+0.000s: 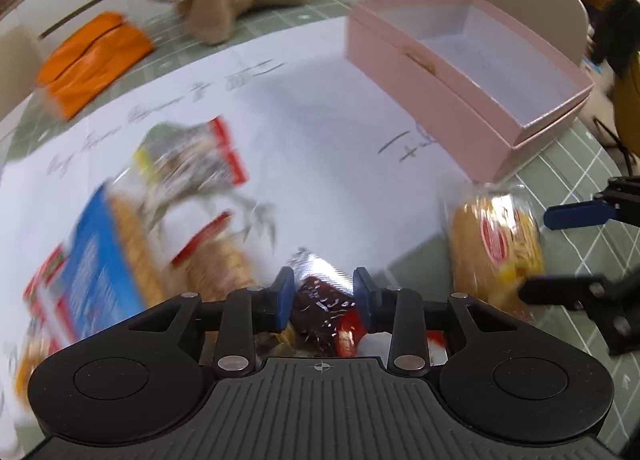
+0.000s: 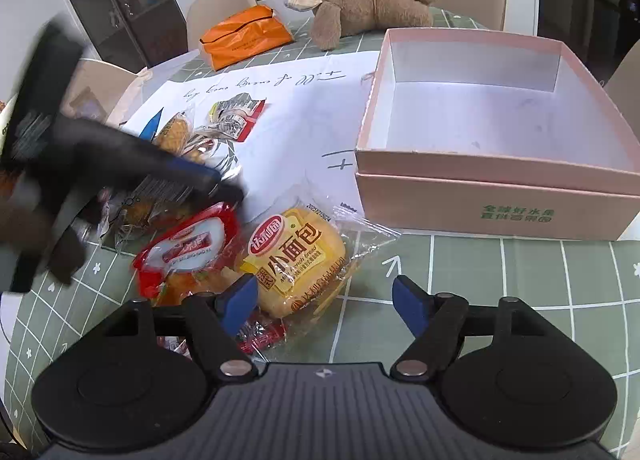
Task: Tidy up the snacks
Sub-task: 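Close the left gripper on the brown square packet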
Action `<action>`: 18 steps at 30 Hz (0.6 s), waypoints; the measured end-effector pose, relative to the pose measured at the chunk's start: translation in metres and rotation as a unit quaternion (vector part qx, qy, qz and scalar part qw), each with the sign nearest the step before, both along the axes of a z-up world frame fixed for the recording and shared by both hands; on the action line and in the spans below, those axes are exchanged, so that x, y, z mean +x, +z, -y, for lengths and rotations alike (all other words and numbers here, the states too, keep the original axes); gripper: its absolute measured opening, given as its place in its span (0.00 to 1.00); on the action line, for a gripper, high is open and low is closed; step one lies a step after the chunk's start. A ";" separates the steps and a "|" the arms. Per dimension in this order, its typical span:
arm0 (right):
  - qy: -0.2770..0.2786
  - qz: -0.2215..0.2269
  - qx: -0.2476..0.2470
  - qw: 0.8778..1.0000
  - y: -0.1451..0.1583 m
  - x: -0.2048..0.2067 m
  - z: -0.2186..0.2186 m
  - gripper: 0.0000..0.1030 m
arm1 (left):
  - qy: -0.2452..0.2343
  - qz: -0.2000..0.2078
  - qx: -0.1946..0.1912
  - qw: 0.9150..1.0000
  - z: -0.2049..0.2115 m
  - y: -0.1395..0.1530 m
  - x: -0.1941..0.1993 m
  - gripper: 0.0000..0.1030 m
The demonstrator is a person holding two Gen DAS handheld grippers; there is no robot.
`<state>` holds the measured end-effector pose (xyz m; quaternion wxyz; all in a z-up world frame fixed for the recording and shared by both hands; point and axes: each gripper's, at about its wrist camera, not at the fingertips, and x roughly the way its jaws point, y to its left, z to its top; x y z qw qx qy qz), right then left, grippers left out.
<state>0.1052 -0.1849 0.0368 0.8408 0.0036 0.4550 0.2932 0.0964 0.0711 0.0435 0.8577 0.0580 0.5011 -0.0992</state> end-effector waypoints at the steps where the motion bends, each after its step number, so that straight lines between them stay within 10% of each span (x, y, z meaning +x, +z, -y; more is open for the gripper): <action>1: 0.001 -0.002 0.000 1.000 -0.001 0.000 0.000 0.73 | 0.019 0.005 -0.008 1.000 -0.004 0.004 -0.009 0.36; 4: -0.001 -0.004 0.002 1.000 -0.004 -0.002 0.002 0.74 | 0.114 -0.002 -0.076 0.991 -0.027 0.021 -0.024 0.34; 7: -0.004 -0.007 0.004 1.000 -0.005 -0.005 0.004 0.74 | 0.198 -0.049 -0.173 0.964 -0.047 0.022 -0.026 0.34; 10: -0.009 -0.003 0.004 1.000 -0.007 -0.009 0.006 0.75 | 0.228 -0.072 -0.193 0.952 -0.044 0.013 -0.016 0.34; 18: -0.009 0.030 -0.036 0.999 -0.008 -0.031 0.005 0.77 | 0.136 -0.037 -0.073 0.987 0.010 0.004 0.010 0.39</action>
